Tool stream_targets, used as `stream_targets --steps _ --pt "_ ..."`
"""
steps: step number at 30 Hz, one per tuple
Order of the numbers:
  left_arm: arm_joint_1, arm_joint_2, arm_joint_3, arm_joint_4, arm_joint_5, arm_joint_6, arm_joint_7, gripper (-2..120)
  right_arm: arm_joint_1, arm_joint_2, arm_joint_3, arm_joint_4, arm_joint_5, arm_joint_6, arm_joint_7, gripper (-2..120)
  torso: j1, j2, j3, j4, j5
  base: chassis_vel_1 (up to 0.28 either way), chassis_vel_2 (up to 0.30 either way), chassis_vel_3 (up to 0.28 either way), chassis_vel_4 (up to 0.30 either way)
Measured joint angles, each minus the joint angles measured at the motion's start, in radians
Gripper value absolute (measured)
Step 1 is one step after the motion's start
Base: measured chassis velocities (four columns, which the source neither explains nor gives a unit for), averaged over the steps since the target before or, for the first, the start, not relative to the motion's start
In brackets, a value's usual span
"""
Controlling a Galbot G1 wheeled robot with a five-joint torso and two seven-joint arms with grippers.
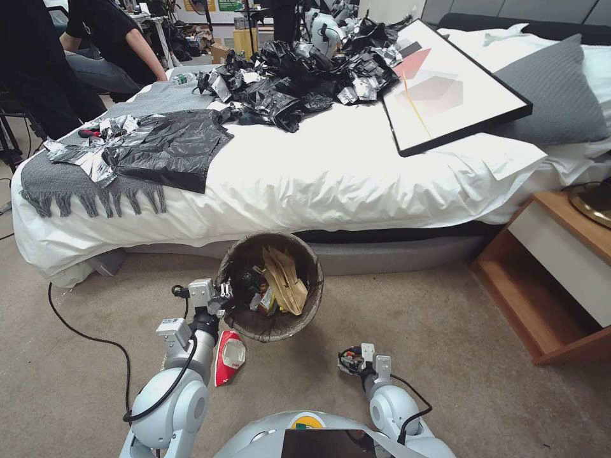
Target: Pick up the trash bin, then pick up the garbage from the floor and place it into the trash bin.
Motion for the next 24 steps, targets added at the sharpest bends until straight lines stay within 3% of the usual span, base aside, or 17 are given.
stream_targets --steps 24 --pt "0.002 -0.002 0.005 0.005 0.012 -0.006 0.001 2 0.031 0.009 -0.004 -0.065 -0.034 0.045 -0.018 100 0.000 0.000 0.000 0.0000 0.0000 0.000 0.000 0.000 0.000"
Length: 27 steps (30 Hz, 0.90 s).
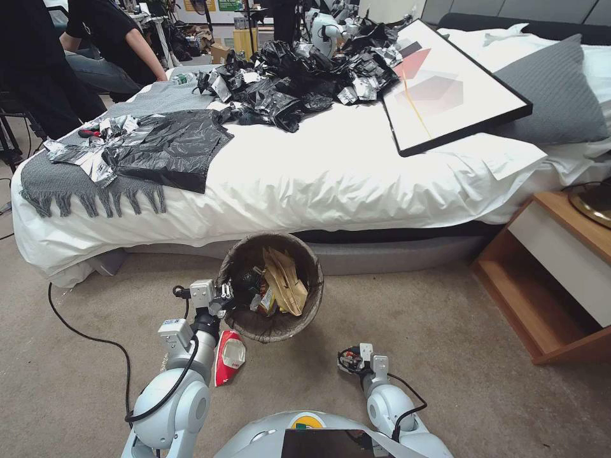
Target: Pick up the trash bin, then pick up the garbage from the floor and place it into the trash bin.
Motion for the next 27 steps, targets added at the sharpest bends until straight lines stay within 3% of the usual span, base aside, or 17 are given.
stream_targets --steps 5,9,13,18,24,27 --pt "0.001 0.000 0.001 0.001 0.003 -0.001 0.000 2 0.006 0.002 -0.003 -0.005 -0.003 0.001 0.000 97 0.000 0.000 0.000 0.0000 0.0001 0.000 0.000 0.000 0.000" --pt "0.000 -0.001 0.003 0.002 0.004 -0.003 0.000 2 0.012 0.004 -0.008 -0.018 -0.005 0.003 0.000 77 0.000 0.000 0.000 0.0001 -0.0002 0.000 0.000 0.000 0.000" --pt "0.000 -0.001 0.001 0.002 0.003 -0.005 -0.001 2 0.013 0.006 -0.008 -0.030 -0.011 0.009 0.000 67 0.000 0.000 0.000 -0.0003 -0.0006 0.000 0.000 0.000 0.000" --pt "0.000 -0.001 0.000 0.003 0.002 -0.008 -0.002 2 0.013 0.009 -0.004 -0.049 -0.016 0.021 -0.002 44 0.000 0.000 0.000 -0.0009 -0.0012 0.000 0.000 0.000 0.000" --pt "-0.001 -0.001 0.002 0.003 0.002 -0.008 -0.002 2 0.011 0.008 0.001 -0.055 -0.016 0.025 -0.002 28 0.000 0.000 0.000 -0.0004 -0.0009 0.000 0.000 0.000 0.000" --pt "-0.002 -0.002 0.002 0.003 0.002 -0.008 -0.003 2 0.013 0.007 0.003 -0.061 -0.016 0.026 -0.002 14 0.000 0.000 0.000 0.0000 -0.0004 0.000 0.000 0.000 0.000"
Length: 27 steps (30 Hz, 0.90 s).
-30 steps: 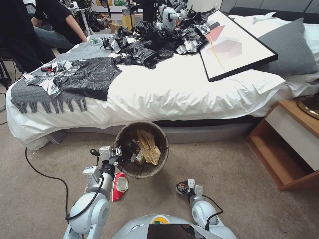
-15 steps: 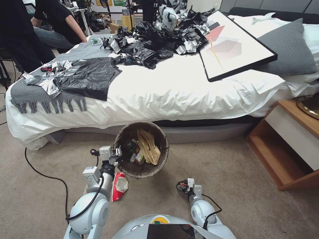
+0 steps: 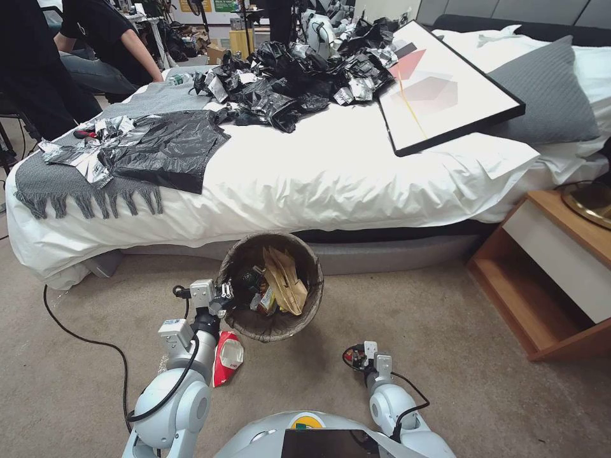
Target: Pick up the trash bin, then pick up the garbage from the floor and place it into the trash bin.
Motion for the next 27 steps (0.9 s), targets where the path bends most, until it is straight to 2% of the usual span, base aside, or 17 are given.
stream_targets --steps 5,27 --pt "0.000 0.000 -0.002 -0.001 -0.002 0.000 0.000 2 0.002 0.000 0.001 -0.003 0.000 0.000 0.000 0 0.000 0.000 0.000 0.0004 0.0013 0.000 0.000 0.000 0.000" --pt "0.001 0.002 0.000 -0.011 -0.012 -0.003 0.000 2 -0.004 -0.002 0.007 0.009 -0.017 0.016 -0.001 0 0.000 0.000 0.000 0.0001 0.0006 0.000 0.000 0.000 0.000"
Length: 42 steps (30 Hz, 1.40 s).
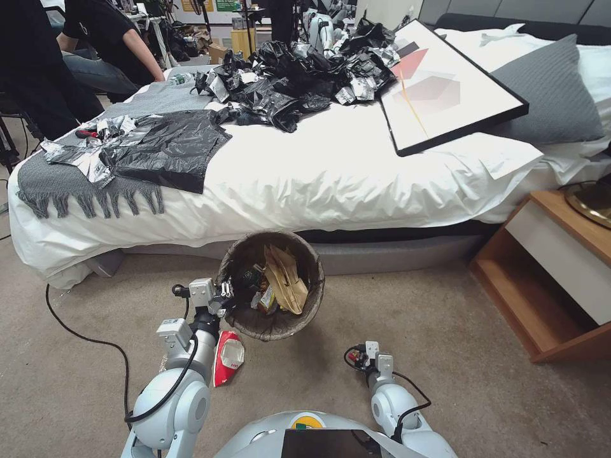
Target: Pick up the trash bin, then pick up the garbage from the floor and place it into the trash bin.
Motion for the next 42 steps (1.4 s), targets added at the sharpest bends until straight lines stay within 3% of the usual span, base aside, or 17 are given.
stream_targets --steps 9,14,20,21,22,23,25,31,37,42 --pt "-0.001 -0.001 0.000 0.005 0.002 -0.001 0.000 2 -0.028 0.002 0.006 0.066 -0.012 0.025 0.011 0 0.000 0.000 0.000 0.0003 0.0002 0.000 0.000 0.000 0.000" --pt "-0.001 -0.002 0.000 0.009 0.003 -0.002 0.000 2 -0.071 0.001 0.017 0.158 -0.102 0.089 0.017 0 0.000 0.000 0.000 -0.0001 0.0000 0.000 0.000 0.000 0.000" --pt "-0.001 -0.002 0.000 0.010 0.003 -0.002 0.000 2 -0.073 0.001 0.018 0.161 -0.107 0.092 0.019 0 0.000 0.000 0.000 -0.0001 0.0000 0.000 0.000 0.000 0.000" --pt "-0.001 -0.003 0.000 0.010 0.004 -0.002 0.000 2 -0.075 0.003 0.024 0.165 -0.139 0.125 0.020 0 0.000 0.000 0.000 0.0004 0.0004 0.000 0.000 0.000 0.000" --pt "0.000 -0.003 -0.001 0.011 0.007 -0.001 0.000 2 -0.080 0.012 0.049 0.211 -0.243 0.277 0.026 0 0.000 0.000 0.000 -0.0012 0.0006 0.000 0.000 0.000 0.000" --pt "0.000 -0.003 -0.001 0.011 0.007 -0.001 0.000 2 -0.080 0.012 0.049 0.211 -0.243 0.277 0.026 0 0.000 0.000 0.000 -0.0012 0.0006 0.000 0.000 0.000 0.000" --pt "0.001 -0.004 0.004 0.014 0.011 0.003 -0.001 2 -0.072 0.018 0.082 0.284 -0.325 0.449 0.014 0 0.000 0.000 0.000 0.0003 -0.0013 0.000 0.000 0.000 0.000" --pt "0.003 -0.005 0.006 0.016 0.009 0.010 -0.003 2 -0.064 0.023 0.100 0.394 -0.340 0.596 -0.074 0 0.000 0.000 0.000 0.0001 -0.0003 0.000 0.000 0.000 0.000" --pt "0.007 -0.004 0.015 0.017 0.003 0.019 -0.007 2 -0.053 0.020 0.071 0.575 -0.318 0.751 -0.281 0 0.000 0.000 0.000 0.0000 -0.0001 0.000 0.000 0.000 0.000" --pt "0.007 -0.003 0.018 0.018 0.004 0.021 -0.008 2 -0.059 0.012 0.043 0.683 -0.286 0.770 -0.377 0 0.000 0.000 0.000 0.0000 -0.0003 0.000 0.000 0.000 0.000"
